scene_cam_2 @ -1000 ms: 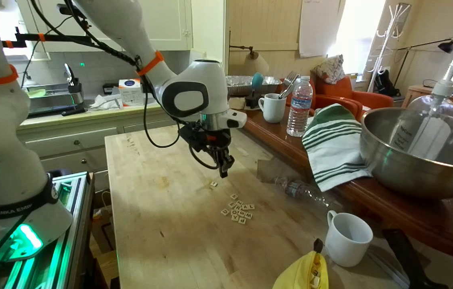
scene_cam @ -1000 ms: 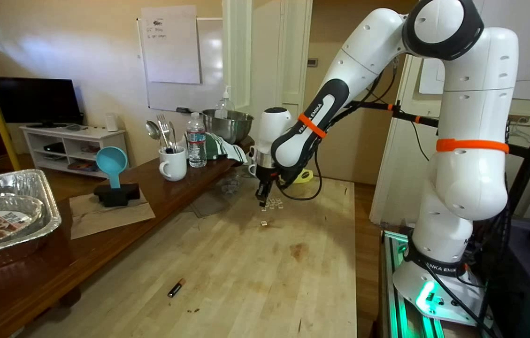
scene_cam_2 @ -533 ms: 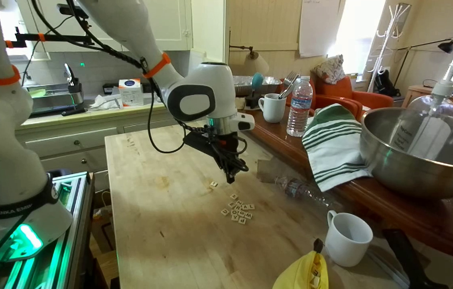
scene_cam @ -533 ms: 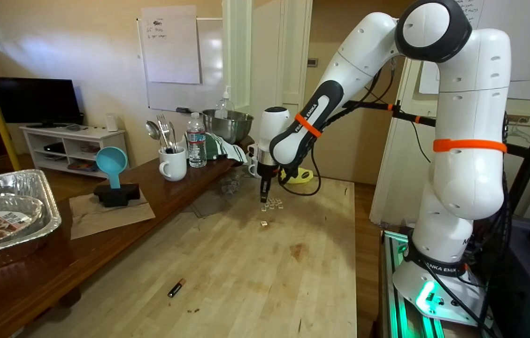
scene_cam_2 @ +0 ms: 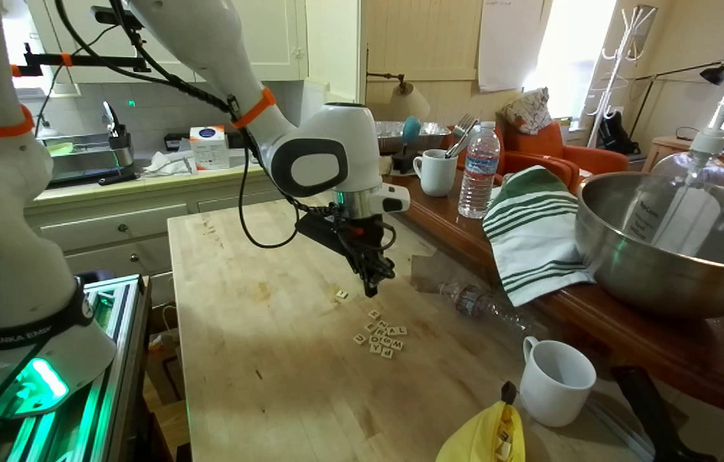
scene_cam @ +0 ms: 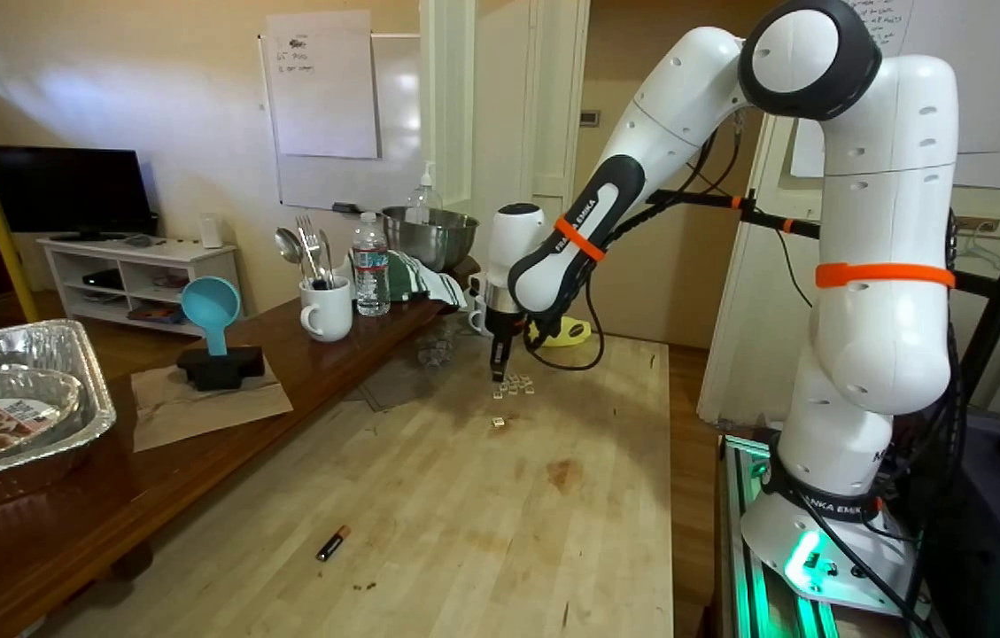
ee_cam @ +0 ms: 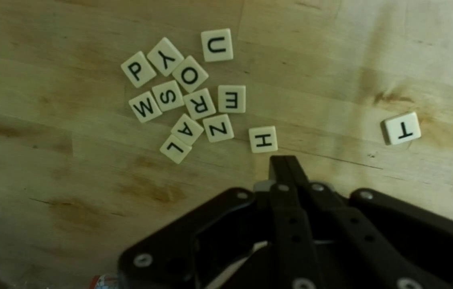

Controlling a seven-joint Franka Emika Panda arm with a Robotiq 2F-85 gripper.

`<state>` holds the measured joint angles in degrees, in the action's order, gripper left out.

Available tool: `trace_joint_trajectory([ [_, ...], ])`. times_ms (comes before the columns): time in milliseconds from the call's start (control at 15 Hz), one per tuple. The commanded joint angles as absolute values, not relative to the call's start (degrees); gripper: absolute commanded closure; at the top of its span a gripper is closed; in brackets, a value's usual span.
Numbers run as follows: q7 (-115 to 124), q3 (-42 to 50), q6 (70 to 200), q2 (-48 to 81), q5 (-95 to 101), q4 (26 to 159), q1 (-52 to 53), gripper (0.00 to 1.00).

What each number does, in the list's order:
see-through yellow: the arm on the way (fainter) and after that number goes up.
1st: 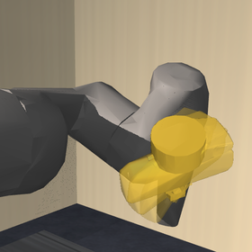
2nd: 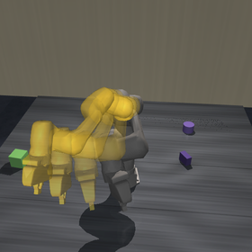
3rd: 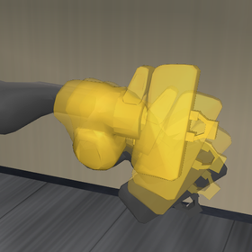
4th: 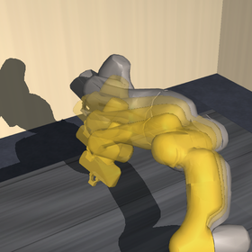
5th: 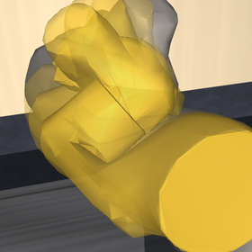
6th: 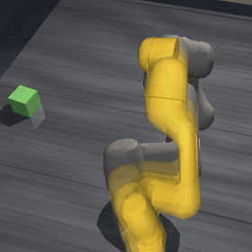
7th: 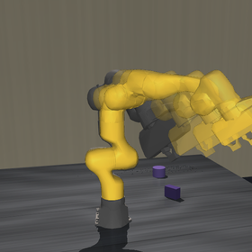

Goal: Use the tiles to create the word 'The'.

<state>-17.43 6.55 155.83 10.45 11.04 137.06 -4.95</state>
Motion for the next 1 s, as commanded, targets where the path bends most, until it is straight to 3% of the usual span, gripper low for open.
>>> trace_joint_trajectory([
  [0,-9.32,8.01,156.3,13.58,13.11,134.99,-4.77,1.0],
  [933,-2.86,6.85,156.11,19.26,7.96,131.62,-5.27,1.0],
])
